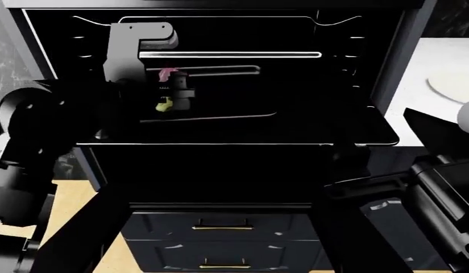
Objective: Place the eggplant on the top rack of the oven.
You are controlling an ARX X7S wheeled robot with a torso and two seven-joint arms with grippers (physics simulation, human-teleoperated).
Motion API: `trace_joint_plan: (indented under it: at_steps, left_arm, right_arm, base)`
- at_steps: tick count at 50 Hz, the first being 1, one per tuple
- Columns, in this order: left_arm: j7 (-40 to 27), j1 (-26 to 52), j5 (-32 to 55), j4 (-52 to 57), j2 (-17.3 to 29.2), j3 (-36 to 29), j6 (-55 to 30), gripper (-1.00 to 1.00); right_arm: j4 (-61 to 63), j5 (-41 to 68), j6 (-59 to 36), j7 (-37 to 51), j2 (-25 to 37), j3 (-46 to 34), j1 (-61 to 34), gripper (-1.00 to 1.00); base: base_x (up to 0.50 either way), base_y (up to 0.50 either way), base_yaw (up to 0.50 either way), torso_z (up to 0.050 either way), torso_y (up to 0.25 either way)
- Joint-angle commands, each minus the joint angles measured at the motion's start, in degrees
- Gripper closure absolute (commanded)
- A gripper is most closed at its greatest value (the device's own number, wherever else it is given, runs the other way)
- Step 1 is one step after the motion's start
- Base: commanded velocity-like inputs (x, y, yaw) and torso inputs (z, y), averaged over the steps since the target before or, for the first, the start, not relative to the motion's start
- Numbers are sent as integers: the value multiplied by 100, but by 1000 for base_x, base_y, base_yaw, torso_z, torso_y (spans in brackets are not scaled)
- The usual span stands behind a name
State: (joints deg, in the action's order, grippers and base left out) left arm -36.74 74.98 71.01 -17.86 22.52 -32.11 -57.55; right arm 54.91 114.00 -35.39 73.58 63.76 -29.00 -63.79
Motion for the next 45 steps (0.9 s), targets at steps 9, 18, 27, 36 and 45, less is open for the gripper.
trace_joint_plan:
  at_steps: [9,18,27,36,45]
  left_arm:
    - [635,340,-774,-1387,-409,-375,706,100]
    - [1036,550,-1109,-2111,-630,-590,1004,100]
    - [1503,836,-1472,-3190,-968,-791,1424,100]
    - [1720,941,-1667,-3721,-1151,-922,1635,100]
    - [1724,1022,-1671,-3845,-1189,-934,1578,-100]
  right_arm:
    - [-9,-25,56,-2,83,63,110,-100]
    - [-37,-26,32,-1,53,52,109,-100]
    - [-82,-18,-11,6,8,26,80,-100]
    - [-87,40,-43,71,-31,7,1,-100]
    - [-89,51,-57,66,-38,9,-7,-100]
  base:
    - [0,0,0,0,0]
    - [0,0,0,0,1]
    - [0,0,0,0,0]
    - [0,0,0,0,0]
    - [0,0,0,0,0]
